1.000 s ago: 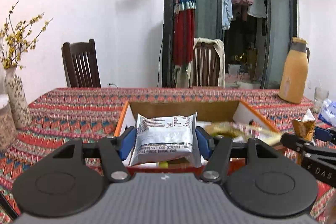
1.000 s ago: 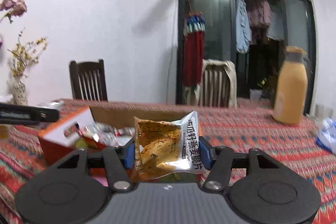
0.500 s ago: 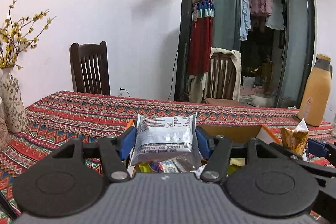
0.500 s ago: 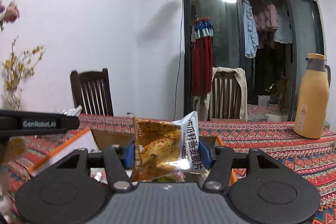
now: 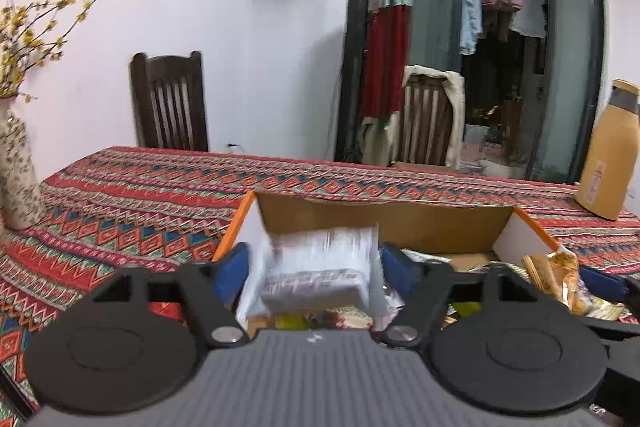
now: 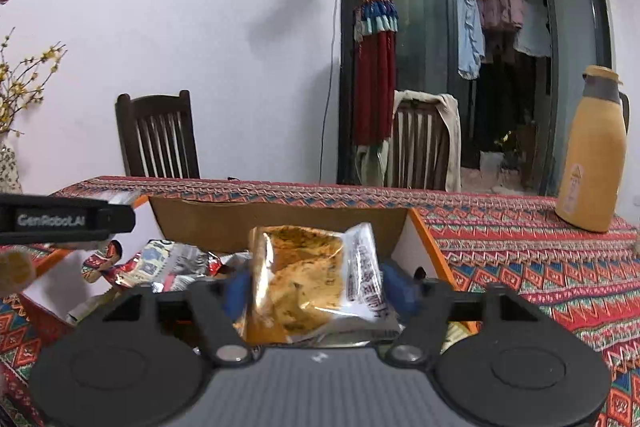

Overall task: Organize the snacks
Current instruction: 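Open both grippers over the orange box to drop the packets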

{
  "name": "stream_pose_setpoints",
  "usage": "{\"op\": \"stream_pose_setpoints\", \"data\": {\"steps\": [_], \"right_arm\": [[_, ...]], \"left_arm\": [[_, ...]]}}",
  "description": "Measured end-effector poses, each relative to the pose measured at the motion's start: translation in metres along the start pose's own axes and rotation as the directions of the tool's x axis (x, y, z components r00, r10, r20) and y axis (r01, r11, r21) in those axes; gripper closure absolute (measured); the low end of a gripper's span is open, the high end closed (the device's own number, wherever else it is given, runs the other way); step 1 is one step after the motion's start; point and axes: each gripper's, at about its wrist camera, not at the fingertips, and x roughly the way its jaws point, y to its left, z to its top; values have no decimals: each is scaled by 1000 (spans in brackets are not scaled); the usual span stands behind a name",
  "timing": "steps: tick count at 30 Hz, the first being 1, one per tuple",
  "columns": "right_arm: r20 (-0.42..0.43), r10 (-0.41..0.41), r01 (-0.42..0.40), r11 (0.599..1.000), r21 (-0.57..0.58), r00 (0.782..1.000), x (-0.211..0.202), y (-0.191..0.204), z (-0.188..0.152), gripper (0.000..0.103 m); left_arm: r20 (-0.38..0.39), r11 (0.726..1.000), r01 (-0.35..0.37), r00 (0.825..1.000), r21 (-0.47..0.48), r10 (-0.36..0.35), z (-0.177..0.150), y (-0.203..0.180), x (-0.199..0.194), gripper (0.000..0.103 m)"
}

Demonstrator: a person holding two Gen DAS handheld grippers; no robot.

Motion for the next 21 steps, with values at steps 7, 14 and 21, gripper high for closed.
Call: {"op": "stream_pose_setpoints", "data": {"steps": [7, 14, 21], "right_arm": [[10, -32, 32, 999, 42, 999, -3, -6, -3, 0], [12, -33, 33, 998, 59, 999, -6, -8, -2, 0], [8, -44, 44, 997, 61, 999, -8, -8, -2, 0]], "left_arm": [[11, 999, -28, 1000, -44, 28, 0, 6, -4, 0], [8, 997, -14, 1000, -71, 15, 1, 11, -8, 0], [21, 996, -7, 1000, -84, 9, 1, 11, -16, 0]]}}
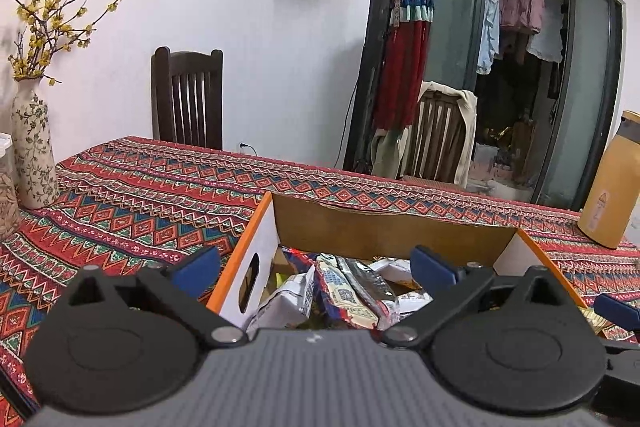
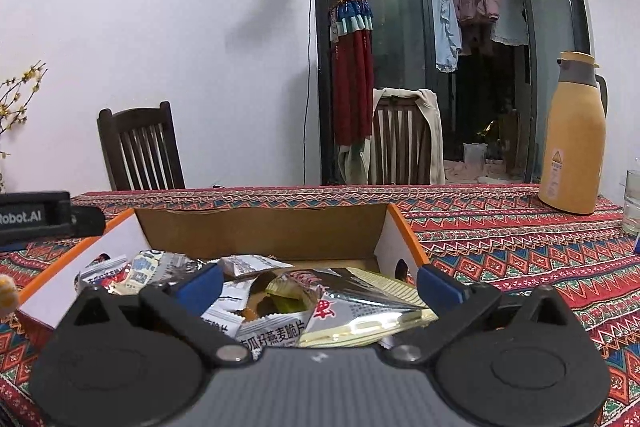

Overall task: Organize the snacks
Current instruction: 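Open both grippers over the orange box to drop the packets, then move both tools back toward the loose snacks beside the box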

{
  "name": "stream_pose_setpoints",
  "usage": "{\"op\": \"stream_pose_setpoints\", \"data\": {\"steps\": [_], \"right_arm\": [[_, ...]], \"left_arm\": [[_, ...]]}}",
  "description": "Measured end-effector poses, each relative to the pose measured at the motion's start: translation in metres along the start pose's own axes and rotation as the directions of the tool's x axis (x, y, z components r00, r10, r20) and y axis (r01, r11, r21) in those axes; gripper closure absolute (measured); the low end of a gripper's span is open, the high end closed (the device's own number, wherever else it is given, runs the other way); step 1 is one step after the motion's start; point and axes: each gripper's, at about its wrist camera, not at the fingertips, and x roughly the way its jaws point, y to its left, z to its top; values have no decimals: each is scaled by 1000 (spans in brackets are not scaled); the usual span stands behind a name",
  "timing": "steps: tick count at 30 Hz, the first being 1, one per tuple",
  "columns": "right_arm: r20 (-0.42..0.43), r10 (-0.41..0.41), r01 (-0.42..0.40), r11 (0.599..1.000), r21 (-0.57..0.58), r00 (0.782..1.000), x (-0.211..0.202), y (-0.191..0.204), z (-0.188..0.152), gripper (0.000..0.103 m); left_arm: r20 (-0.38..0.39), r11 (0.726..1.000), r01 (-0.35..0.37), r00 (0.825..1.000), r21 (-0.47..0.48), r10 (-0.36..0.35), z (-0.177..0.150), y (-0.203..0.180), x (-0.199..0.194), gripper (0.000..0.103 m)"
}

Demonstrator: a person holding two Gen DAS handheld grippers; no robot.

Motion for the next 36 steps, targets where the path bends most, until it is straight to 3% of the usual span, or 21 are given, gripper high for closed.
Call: {"op": "stream_pose_setpoints", "data": {"steps": [23, 30, 36], "right_arm": [[8, -13, 13, 1000, 11, 1000, -2, -2, 3, 0], [22, -7, 6, 999, 46, 1000, -30, -15, 12, 0], [-34, -9, 11, 999, 42, 999, -53, -32, -1, 0]], "left_arm": [[-10, 1000, -8, 1000, -27, 8, 0, 4, -1, 0], [-22, 999, -22, 1000, -33, 21, 3, 1, -2, 0], [-49, 1000, 12, 999, -12, -12, 3, -10, -18, 0]]}}
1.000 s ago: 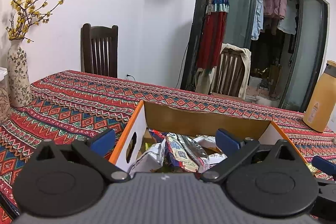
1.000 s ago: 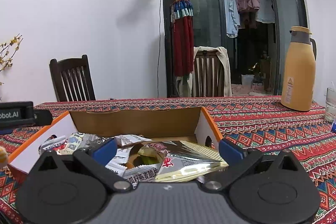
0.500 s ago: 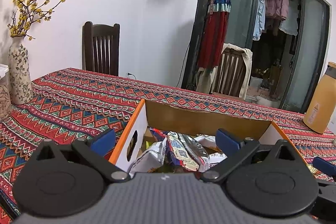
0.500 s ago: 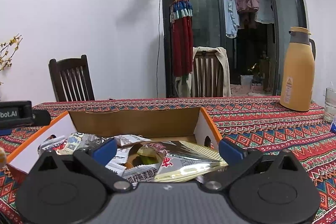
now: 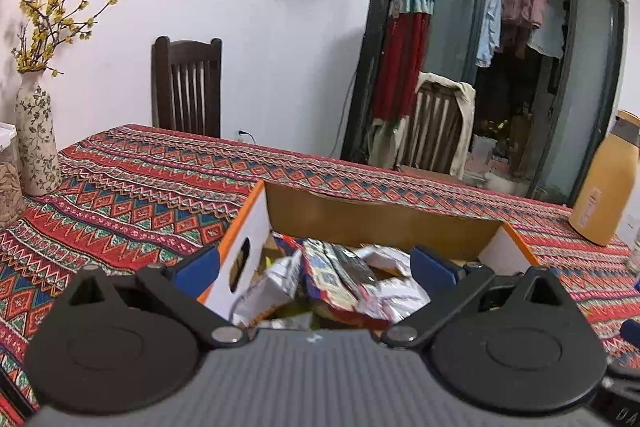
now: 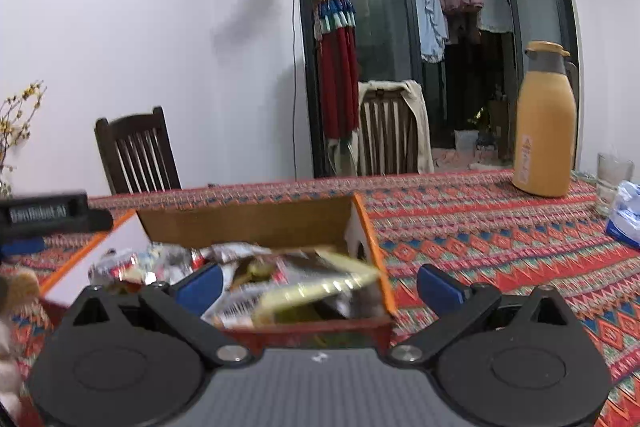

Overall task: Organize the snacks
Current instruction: 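Move both tools back toward the loose snacks beside the box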

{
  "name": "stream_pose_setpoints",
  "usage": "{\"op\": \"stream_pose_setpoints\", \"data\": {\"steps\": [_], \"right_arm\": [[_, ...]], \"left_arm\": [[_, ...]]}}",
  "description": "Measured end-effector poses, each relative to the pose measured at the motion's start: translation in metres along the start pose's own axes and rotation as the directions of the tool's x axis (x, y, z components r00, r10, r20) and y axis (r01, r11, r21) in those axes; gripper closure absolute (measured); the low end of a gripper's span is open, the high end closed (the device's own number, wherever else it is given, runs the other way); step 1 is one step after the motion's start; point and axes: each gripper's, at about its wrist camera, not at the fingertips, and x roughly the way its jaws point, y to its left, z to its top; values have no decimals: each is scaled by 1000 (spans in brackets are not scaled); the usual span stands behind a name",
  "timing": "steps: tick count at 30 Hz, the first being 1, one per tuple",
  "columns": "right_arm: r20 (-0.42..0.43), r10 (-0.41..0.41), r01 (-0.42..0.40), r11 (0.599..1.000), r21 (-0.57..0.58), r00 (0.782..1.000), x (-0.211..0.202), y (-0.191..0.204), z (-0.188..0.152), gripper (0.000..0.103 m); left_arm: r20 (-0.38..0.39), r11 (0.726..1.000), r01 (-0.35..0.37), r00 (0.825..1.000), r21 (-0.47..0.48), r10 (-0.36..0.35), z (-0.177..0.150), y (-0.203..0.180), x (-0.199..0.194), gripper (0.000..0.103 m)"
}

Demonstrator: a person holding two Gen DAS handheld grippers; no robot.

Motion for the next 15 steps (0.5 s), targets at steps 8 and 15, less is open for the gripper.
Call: {"op": "stream_pose_setpoints", "data": {"steps": [8, 15], "right_arm": [[-76, -3, 1, 999, -34, 997, -30, -19, -35, 0], [-136, -2, -1, 1000, -25, 991, -42, -33, -66, 0]], "left_arm": [[-90, 998, 47, 995, 52, -42, -22, -12, -24, 0], [-185, 994, 56, 982, 90, -39, -57, -17, -39, 0]]}}
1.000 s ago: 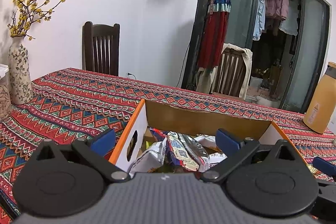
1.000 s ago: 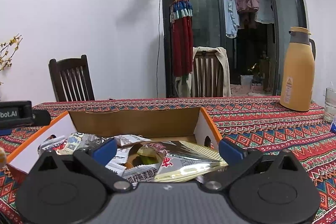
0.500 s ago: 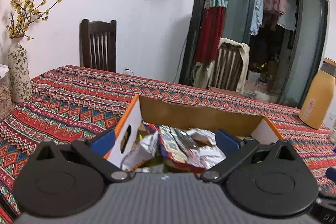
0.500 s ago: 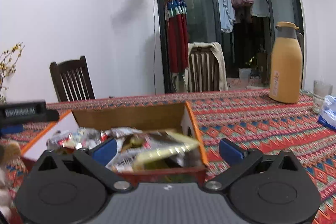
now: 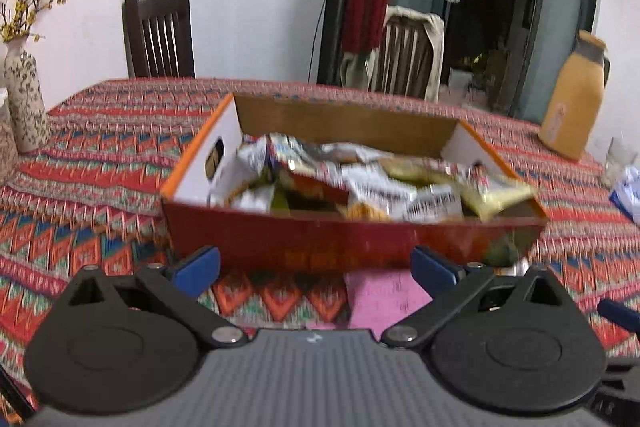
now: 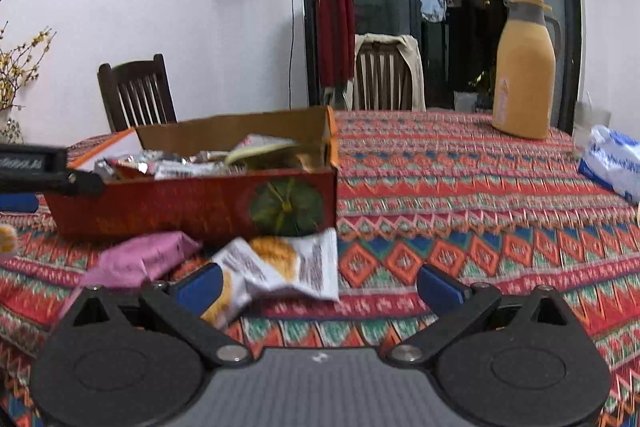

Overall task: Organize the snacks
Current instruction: 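Move both tools back toward the loose snacks beside the box, then close the left gripper on a pink packet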

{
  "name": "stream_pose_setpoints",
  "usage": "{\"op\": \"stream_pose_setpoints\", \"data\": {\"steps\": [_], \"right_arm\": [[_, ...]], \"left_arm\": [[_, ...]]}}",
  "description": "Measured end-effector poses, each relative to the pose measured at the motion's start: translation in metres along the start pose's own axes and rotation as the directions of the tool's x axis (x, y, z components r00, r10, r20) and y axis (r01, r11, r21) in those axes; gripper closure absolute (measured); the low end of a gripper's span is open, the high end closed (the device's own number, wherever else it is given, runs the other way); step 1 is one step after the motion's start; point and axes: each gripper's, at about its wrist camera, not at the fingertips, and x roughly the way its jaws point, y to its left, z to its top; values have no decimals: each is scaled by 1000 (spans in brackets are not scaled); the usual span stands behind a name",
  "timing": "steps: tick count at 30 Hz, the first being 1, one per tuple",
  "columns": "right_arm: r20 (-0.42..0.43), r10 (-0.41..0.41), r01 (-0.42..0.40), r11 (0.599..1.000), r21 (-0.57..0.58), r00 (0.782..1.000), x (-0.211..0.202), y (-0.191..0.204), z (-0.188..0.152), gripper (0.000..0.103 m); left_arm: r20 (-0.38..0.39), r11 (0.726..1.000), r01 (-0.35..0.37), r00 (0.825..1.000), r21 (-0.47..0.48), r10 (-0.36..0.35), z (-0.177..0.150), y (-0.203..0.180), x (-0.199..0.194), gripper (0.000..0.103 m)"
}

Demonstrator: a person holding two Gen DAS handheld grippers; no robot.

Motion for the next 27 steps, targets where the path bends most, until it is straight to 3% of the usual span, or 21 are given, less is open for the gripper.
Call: {"op": "stream_pose_setpoints", "data": {"steps": [11, 21, 24, 26, 27], "right_arm": [[20, 18, -19, 1000, 18, 1000, -6, -3, -12, 0], [33, 28, -29, 999, 27, 999, -8, -6, -12, 0], [32, 31, -32, 999, 28, 999, -8, -6, -12, 0], [32, 32, -33, 999, 29, 999, -8, -6, -12, 0], [32, 33, -33, 999, 30, 999, -8, -6, -12, 0]], "left_arm": [[-105, 997, 33, 994, 66, -26, -43, -24, -6, 0], [-176, 996, -10, 984, 86, 25, -55, -37, 14, 1], [-176, 995, -21, 984, 99, 39, -55, -41, 17, 14], [-166, 995, -4, 986, 102, 22, -54, -42, 15, 35], [-164, 995, 5, 986, 104, 12, -53, -42, 14, 39]]}}
